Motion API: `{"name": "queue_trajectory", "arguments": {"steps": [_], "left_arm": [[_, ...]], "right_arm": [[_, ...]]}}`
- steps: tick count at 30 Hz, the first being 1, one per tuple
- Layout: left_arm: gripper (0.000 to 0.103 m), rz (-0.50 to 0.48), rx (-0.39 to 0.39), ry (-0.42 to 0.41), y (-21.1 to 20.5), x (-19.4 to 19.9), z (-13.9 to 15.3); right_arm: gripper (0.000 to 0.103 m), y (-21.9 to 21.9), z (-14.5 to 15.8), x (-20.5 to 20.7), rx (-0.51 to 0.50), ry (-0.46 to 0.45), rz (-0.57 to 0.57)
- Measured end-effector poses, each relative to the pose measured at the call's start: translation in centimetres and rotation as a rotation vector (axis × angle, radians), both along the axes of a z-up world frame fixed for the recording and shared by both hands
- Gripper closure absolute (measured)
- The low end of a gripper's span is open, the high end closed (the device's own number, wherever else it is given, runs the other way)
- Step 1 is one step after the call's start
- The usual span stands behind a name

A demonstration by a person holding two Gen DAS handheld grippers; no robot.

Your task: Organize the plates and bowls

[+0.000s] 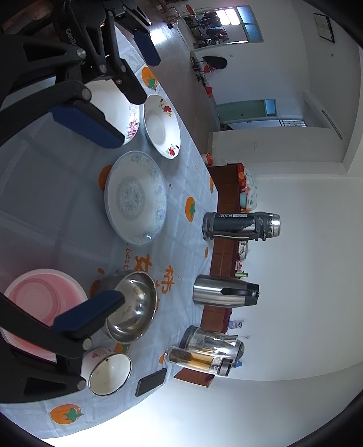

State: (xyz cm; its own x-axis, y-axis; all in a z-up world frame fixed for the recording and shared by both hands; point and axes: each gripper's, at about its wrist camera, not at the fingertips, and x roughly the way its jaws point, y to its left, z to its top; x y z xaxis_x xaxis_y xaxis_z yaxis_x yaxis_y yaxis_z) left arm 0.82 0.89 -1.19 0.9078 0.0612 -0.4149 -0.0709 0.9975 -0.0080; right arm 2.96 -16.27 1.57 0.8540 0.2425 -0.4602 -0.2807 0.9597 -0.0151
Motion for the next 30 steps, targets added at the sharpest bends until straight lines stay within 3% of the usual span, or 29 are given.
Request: {"name": "queue_trajectory", "arguments": {"steps": [10, 30], "left_arm": [[0.017, -0.007, 0.000, -0.001, -0.3, 0.0, 0.0], [0.017, -0.016, 0.007, -0.003, -0.5, -0.2, 0.3]], "right_arm": [[0.000, -0.5, 0.1, -0.3, -0.036, -0.018, -0.046], [0.000, -1.2, 0.4, -0.8, -0.016, -0.033, -0.069]]}}
